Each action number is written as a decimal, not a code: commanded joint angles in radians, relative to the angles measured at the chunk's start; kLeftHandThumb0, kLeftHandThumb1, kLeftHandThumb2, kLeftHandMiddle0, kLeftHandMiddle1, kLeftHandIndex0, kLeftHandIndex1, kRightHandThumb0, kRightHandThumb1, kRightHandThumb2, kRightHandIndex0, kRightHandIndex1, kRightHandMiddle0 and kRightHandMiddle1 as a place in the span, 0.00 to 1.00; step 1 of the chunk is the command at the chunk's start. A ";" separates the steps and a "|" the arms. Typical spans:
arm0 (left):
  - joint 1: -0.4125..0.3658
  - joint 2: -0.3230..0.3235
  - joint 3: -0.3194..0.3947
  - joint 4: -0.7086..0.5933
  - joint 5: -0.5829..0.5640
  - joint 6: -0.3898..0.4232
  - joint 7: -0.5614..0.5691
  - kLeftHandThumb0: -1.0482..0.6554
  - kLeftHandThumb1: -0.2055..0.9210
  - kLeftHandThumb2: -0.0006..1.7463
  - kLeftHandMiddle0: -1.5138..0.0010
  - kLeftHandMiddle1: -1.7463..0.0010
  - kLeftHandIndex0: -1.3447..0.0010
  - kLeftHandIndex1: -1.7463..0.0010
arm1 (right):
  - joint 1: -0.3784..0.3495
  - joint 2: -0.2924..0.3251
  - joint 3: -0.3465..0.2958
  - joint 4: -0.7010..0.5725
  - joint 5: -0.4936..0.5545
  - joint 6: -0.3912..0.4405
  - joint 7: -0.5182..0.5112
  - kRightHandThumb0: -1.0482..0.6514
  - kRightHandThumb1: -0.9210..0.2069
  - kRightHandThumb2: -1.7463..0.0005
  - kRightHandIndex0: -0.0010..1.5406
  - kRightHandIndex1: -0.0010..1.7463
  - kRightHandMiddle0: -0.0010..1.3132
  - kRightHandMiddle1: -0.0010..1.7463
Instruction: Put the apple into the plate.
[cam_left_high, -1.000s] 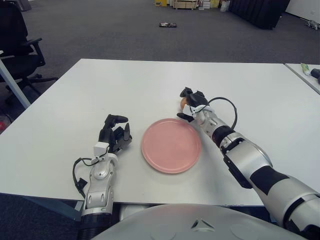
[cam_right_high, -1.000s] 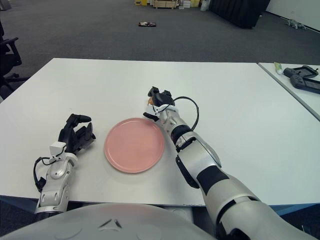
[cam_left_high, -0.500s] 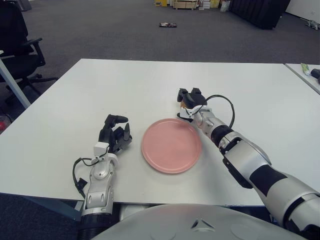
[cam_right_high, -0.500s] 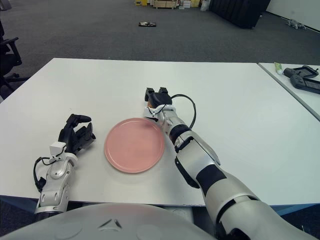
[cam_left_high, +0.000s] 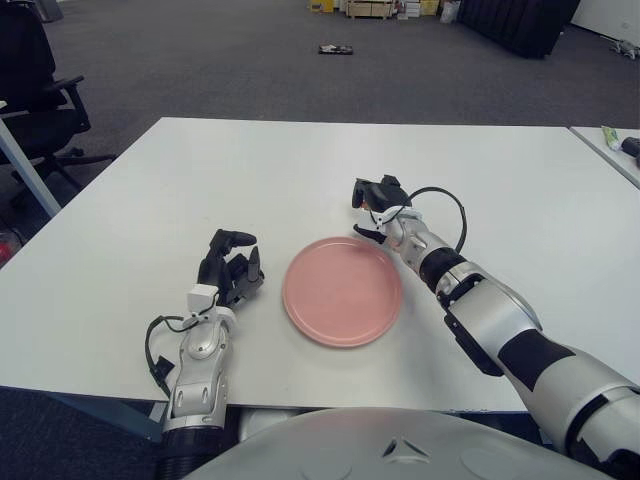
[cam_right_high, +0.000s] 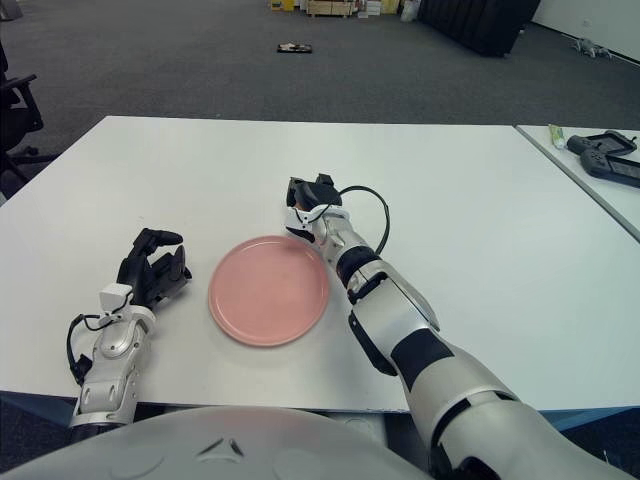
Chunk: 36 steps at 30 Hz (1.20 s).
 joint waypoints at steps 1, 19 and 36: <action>-0.018 0.004 0.000 0.003 0.004 -0.005 0.002 0.39 0.75 0.52 0.45 0.00 0.73 0.00 | 0.007 -0.016 -0.018 -0.013 0.018 -0.013 -0.017 0.62 0.76 0.09 0.55 0.94 0.43 1.00; -0.027 0.005 0.004 0.013 0.011 0.003 0.012 0.39 0.76 0.51 0.44 0.00 0.73 0.00 | 0.015 -0.080 -0.102 -0.129 0.062 -0.145 -0.092 0.62 0.77 0.10 0.56 0.92 0.44 1.00; -0.028 0.006 0.006 0.021 0.002 -0.005 0.000 0.39 0.76 0.52 0.45 0.00 0.73 0.00 | 0.191 -0.153 -0.154 -0.682 0.081 -0.076 0.074 0.62 0.79 0.07 0.56 0.94 0.46 1.00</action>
